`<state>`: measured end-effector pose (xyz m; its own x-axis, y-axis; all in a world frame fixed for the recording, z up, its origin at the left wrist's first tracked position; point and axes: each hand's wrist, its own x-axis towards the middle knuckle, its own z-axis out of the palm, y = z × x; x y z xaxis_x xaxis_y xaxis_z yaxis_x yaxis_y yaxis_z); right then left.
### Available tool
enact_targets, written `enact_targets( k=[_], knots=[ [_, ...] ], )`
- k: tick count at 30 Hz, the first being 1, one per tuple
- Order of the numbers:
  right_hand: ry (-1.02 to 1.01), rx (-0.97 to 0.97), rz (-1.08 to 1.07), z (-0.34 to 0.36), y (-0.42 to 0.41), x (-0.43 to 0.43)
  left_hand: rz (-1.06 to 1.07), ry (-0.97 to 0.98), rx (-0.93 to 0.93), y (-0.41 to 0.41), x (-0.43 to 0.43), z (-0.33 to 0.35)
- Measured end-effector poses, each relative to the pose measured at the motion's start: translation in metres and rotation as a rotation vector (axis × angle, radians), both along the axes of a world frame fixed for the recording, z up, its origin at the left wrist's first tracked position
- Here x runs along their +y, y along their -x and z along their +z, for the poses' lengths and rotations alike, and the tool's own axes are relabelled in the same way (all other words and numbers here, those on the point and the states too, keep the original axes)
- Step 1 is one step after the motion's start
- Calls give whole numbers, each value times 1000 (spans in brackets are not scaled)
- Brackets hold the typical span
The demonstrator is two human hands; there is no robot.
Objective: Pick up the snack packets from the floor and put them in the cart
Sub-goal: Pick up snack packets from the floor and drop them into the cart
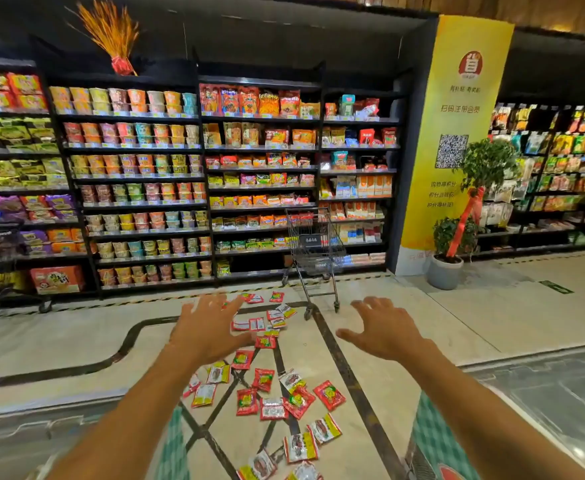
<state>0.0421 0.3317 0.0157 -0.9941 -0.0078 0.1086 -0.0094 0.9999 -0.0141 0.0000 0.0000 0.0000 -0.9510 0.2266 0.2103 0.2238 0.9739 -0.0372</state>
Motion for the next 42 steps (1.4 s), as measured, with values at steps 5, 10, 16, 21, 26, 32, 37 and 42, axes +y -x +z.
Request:
enact_targets(
  k=[5,10,16,21,26,32,37,42],
  knots=[
    [8,-46,-52,-35,79,6,-32,85,-44,90,11,-29],
    [21,-132,-76,-89,147,26,-72,124,-153,168,39,-77],
    [68,-224,-93,-166,242,72,-134,171,-249,271,93,-139],
    [139,-287,-118,-236,318,117,-179,167,-328,359,147,-203],
    [169,-363,-153,-308,382,159,-211,212,-448,436,194,-274],
    [251,-437,-232,-422,432,187,-277,183,-566,504,235,-380],
    [304,-510,-269,-556,456,194,-320,194,-663,551,259,-513],
    [341,-627,-323,-712,461,190,-342,225,-782,572,270,-680]
  ],
)
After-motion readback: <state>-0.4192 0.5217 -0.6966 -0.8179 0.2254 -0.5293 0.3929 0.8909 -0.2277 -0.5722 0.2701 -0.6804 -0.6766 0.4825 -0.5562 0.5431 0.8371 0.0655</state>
